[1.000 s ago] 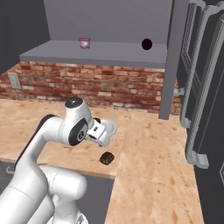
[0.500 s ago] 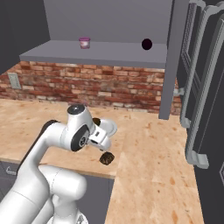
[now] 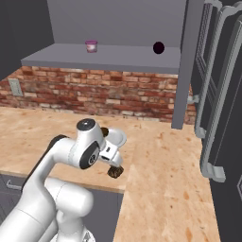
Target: Pick the avocado and bread from the counter and place them on the plate. Then pick the jam from the cabinet and place it next to the plate. Lastly close the cabinet door.
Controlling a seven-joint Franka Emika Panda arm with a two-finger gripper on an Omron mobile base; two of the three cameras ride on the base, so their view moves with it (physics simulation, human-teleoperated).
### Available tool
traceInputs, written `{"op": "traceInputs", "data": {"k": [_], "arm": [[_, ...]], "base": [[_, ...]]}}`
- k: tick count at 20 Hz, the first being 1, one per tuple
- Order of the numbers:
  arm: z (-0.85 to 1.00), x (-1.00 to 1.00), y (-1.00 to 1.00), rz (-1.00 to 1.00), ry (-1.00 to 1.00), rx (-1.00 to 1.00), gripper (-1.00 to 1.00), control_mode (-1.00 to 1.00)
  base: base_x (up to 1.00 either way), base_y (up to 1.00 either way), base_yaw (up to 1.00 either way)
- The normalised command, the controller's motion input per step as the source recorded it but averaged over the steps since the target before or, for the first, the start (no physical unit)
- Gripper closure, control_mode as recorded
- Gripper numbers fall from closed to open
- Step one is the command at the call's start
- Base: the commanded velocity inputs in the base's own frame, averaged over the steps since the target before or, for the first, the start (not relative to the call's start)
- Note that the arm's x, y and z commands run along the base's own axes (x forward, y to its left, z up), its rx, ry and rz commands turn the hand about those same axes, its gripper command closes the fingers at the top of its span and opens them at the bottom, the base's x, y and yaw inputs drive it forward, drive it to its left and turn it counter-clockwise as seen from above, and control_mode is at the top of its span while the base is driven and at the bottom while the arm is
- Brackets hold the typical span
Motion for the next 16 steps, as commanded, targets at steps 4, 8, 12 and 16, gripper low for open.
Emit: {"op": "traceInputs", "data": {"k": [4, 8, 12, 16], "arm": [[-0.19, 0.09, -0.11, 0.03, 0.0, 0.0, -1.0, -1.0], [-0.14, 0.07, -0.12, 0.02, 0.0, 0.01, -1.0, -1.0], [-0.11, 0.15, -0.06, 0.0, 0.0, 0.0, -1.0, -1.0], [-0.12, 0.2, -0.01, 0.0, 0.0, 0.0, -1.0, -1.0]], "base": [[0.0, 0.0, 0.0], [0.0, 0.0, 0.0], [0.0, 0.0, 0.0], [0.0, 0.0, 0.0]]}}
